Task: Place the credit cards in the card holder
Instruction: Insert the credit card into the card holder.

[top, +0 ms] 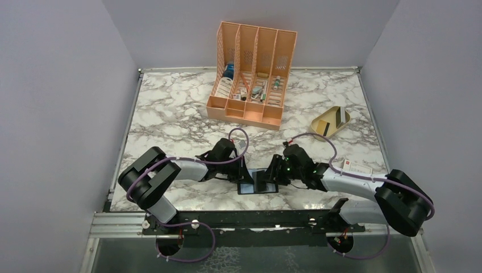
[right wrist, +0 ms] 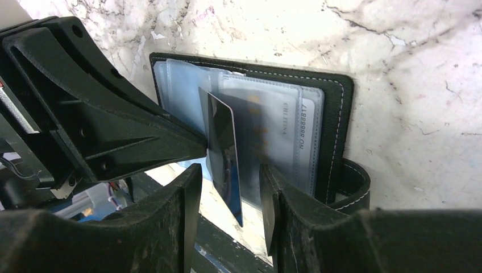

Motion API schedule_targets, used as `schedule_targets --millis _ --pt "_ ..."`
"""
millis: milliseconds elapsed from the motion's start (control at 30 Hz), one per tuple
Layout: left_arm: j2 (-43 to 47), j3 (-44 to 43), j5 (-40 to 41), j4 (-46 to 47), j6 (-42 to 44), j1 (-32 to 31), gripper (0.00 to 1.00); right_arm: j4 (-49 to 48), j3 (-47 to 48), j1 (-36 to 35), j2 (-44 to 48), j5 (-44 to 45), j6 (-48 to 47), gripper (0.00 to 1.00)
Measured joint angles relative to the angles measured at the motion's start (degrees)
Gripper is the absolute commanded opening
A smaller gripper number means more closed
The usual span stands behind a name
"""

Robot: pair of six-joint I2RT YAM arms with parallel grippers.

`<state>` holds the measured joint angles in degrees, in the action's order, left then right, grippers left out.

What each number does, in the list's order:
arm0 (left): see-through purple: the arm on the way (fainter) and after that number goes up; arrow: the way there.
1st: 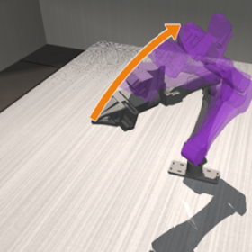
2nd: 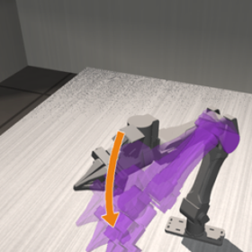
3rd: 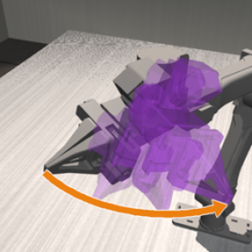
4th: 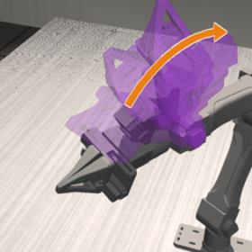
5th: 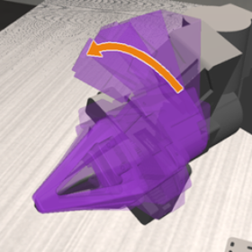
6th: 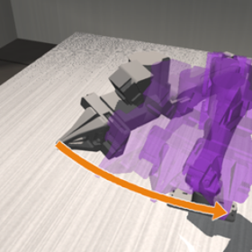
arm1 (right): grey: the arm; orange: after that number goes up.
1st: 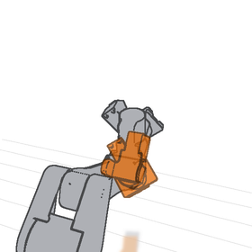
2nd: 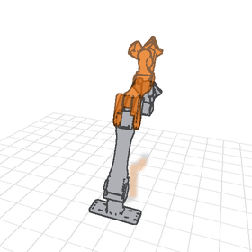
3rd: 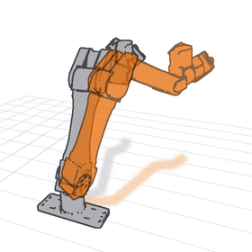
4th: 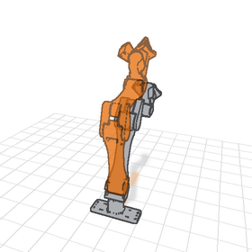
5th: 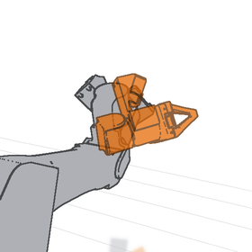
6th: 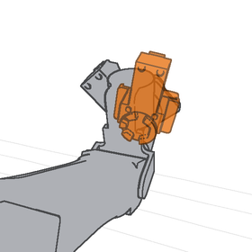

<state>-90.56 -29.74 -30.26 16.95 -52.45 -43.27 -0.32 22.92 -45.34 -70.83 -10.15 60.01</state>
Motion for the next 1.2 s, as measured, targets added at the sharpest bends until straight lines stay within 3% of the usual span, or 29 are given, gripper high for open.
schedule_targets --millis 167,433,567,900,1200 --pt "-0.33 -0.46 -0.04 0.22 0.00 0.00 0.01 2.03 1.95 -0.04 -0.59 -0.07 -2.49 0.37" --pt "-0.33 -0.46 -0.04 0.20 -0.02 0.00 0.01 -0.61 -1.53 -0.09 0.00 -1.40 -2.10 0.13" --pt "-0.24 -0.46 -0.02 0.13 -0.20 0.00 0.04 -1.64 -2.34 -0.09 0.28 -1.44 -1.51 0.06" --pt "7.87 -0.46 4.72 -8.48 1.18 0.02 0.12 -6.01 -4.04 -0.09 1.84 -1.33 0.26 0.01" --pt "10.95 -0.35 10.69 -16.90 4.28 0.07 0.13 -8.68 -4.07 -0.09 -0.26 -1.44 1.25 0.02"
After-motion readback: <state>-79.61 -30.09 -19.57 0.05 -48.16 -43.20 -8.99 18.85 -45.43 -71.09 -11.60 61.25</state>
